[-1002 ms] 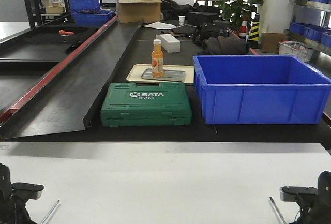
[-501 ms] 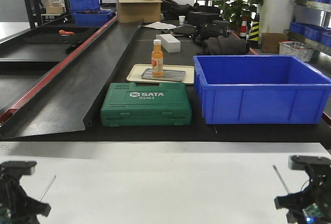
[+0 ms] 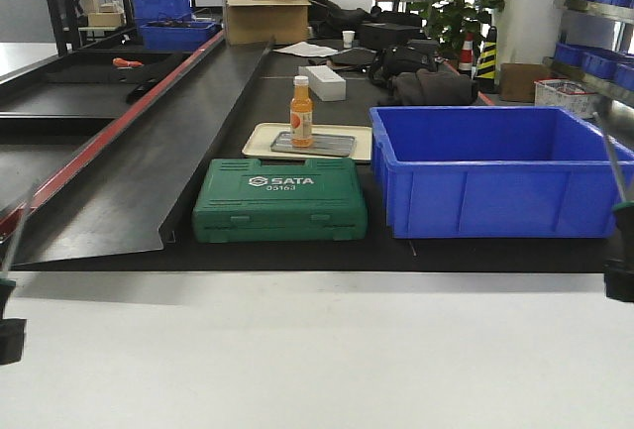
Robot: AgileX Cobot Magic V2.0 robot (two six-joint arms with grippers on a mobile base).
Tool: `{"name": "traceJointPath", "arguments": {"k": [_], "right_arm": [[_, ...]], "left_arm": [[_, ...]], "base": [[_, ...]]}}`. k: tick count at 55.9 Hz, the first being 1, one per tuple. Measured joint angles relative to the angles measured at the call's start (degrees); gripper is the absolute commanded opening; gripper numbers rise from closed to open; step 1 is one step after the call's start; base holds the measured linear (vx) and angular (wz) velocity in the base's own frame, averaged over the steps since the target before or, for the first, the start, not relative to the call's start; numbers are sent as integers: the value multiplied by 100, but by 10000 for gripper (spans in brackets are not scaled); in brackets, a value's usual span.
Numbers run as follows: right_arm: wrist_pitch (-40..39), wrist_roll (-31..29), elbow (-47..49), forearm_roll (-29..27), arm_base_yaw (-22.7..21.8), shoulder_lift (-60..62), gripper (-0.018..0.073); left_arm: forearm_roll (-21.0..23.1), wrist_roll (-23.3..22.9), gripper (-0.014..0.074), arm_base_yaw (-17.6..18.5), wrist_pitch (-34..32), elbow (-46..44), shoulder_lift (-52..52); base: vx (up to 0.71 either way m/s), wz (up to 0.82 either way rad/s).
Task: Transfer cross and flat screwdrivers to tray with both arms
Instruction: 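Lift both held screwdrivers upright off the table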
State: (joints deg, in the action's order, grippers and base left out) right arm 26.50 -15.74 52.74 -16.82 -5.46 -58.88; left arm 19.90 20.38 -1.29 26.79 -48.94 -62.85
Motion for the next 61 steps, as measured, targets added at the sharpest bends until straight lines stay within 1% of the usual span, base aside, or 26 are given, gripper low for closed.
{"name": "traceJointPath", "arguments": {"k": [5, 12, 15, 23, 34, 61], "right_arm": [[-295, -69, -635, -7, 0, 665, -6], [-949, -331, -1503, -103, 63, 1606, -6], [-1154, -426, -1806, -139, 111, 2019, -6], [-1309, -505, -2284, -167, 133, 2745, -6], [-1342, -512, -2419, -170, 133, 2830, -5], [-1349, -512, -2419, -170, 133, 2830, -5]], "left_arm": [[7, 78, -3, 0, -479, 596, 793], [23, 101, -3, 0, -941, 1227, 1671], [29, 107, -3, 0, -1061, 1456, 1947], [34, 137, -3, 0, -1237, 1807, 2524], [47, 141, -3, 0, -1473, 1887, 2638], [47, 141, -3, 0, -1473, 1888, 2638]], "base": [[0, 0], [0, 0], [0, 0], [0, 0], [0, 0], [0, 0]]}}
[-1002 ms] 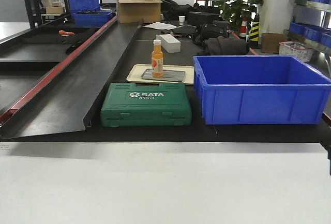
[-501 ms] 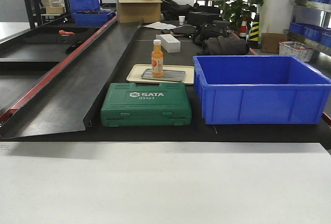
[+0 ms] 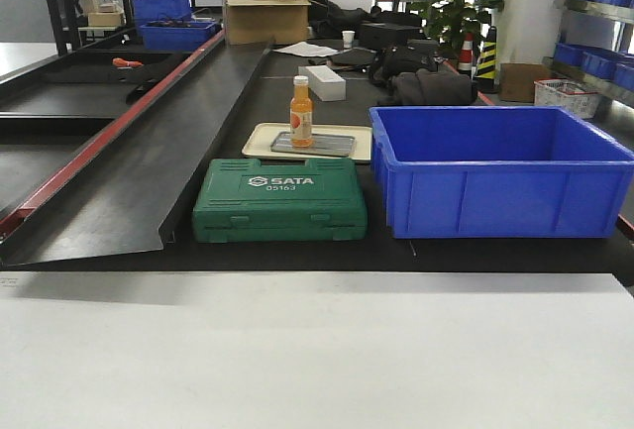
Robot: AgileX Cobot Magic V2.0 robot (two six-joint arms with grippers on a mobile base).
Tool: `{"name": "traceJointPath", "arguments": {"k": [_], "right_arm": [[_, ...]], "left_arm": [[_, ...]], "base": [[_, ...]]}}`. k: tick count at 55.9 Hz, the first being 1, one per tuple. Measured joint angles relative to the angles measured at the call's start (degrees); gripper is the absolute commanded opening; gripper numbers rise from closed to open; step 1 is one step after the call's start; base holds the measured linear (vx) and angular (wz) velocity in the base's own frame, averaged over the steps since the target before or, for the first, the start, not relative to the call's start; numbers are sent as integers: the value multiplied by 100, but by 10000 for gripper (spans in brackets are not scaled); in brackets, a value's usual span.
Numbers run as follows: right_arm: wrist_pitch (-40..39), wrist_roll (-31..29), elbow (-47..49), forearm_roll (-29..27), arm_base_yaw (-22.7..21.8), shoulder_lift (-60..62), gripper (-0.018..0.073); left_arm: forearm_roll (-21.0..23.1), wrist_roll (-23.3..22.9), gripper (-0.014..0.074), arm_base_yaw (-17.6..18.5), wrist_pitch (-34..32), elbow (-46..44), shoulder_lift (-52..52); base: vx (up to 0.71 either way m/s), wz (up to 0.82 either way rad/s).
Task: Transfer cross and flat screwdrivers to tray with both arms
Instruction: 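Lift both held screwdrivers upright off the table, then drive the base away from the table holding both screwdrivers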
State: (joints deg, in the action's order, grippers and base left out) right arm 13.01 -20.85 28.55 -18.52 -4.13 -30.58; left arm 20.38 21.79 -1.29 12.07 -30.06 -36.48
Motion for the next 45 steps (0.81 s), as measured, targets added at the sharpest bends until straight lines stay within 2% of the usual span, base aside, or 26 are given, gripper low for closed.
{"name": "traceJointPath", "arguments": {"k": [28, 45], "right_arm": [[0, 0, 0, 0, 0, 0, -5], [13, 0, 0, 0, 0, 0, -5]], "left_arm": [[0, 0, -3, 0, 0, 0, -5], [0, 0, -3, 0, 0, 0, 0]], "base": [[-1, 1], [-19, -4]]}}
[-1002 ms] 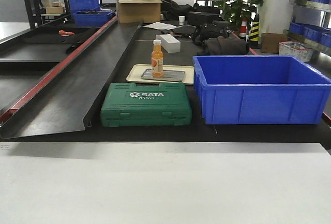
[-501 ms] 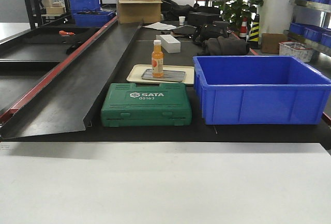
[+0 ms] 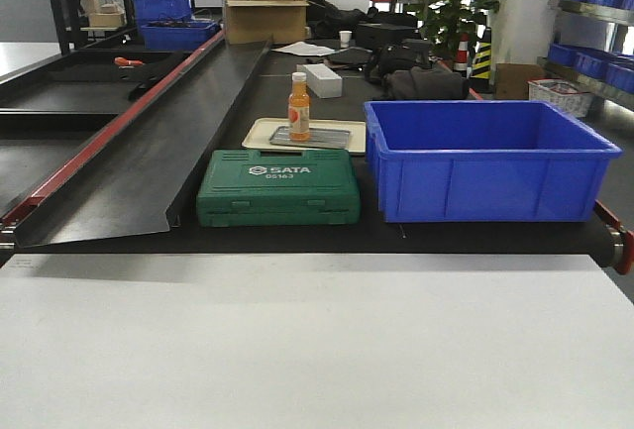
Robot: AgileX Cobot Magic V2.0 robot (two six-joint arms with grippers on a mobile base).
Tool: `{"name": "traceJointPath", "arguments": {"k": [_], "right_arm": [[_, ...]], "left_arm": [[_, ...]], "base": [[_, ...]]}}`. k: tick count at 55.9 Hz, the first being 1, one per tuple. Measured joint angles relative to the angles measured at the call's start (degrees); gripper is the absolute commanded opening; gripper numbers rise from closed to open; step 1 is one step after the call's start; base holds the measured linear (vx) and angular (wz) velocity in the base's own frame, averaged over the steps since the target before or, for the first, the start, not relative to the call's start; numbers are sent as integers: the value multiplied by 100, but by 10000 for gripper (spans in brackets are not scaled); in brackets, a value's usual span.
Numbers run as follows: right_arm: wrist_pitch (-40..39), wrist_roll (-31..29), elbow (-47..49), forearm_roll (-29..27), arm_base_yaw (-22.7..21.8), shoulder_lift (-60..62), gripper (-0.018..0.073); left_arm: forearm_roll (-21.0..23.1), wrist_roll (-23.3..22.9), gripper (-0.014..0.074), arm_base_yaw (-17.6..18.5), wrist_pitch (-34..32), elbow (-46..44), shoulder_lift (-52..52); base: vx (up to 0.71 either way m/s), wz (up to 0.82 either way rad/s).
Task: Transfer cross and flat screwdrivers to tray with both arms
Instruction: 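Drive the base away from the table holding both screwdrivers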
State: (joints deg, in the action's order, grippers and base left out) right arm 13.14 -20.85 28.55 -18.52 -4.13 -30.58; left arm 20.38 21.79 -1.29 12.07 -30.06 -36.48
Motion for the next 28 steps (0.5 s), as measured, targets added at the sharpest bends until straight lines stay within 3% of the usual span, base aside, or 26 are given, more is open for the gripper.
{"name": "traceJointPath", "arguments": {"k": [28], "right_arm": [[-6, 0, 0, 0, 0, 0, -5]], "left_arm": [[0, 0, -3, 0, 5, 5, 0]], "base": [[-28, -32]]}}
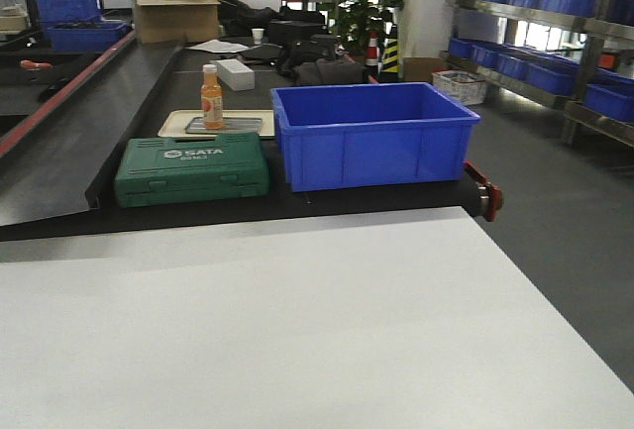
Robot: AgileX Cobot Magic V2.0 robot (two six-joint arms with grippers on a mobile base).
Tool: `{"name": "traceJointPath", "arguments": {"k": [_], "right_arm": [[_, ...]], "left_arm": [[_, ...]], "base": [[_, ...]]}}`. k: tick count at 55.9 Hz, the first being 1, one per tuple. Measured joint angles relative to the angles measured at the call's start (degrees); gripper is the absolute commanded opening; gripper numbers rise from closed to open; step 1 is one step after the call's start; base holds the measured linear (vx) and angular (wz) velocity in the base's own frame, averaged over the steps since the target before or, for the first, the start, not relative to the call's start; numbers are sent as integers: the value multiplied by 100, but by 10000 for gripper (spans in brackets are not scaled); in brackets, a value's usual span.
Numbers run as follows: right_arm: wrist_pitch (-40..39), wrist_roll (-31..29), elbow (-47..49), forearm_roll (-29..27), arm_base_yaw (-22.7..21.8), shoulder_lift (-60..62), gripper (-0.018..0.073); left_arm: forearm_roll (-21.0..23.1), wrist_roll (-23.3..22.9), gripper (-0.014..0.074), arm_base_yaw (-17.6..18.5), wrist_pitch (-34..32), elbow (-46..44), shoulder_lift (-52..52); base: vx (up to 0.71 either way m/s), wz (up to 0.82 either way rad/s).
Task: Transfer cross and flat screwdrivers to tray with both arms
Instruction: 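Drive the base away from the table holding both screwdrivers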
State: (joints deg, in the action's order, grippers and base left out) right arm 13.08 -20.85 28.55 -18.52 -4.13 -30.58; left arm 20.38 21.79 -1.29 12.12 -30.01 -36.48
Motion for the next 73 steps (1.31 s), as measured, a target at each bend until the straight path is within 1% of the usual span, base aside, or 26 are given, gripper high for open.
{"name": "traceJointPath", "arguments": {"k": [20, 44, 73], "right_arm": [[1, 0, 0, 0, 0, 0, -5], [1, 0, 0, 0, 0, 0, -5], [33, 0, 0, 0, 0, 0, -5]], "left_arm": [[4, 0, -3, 0, 1, 0, 0], [4, 0, -3, 0, -5, 0, 0], [4, 0, -3, 0, 1, 0, 0]], "base": [[-29, -41], [-24, -60], [-9, -63]]}}
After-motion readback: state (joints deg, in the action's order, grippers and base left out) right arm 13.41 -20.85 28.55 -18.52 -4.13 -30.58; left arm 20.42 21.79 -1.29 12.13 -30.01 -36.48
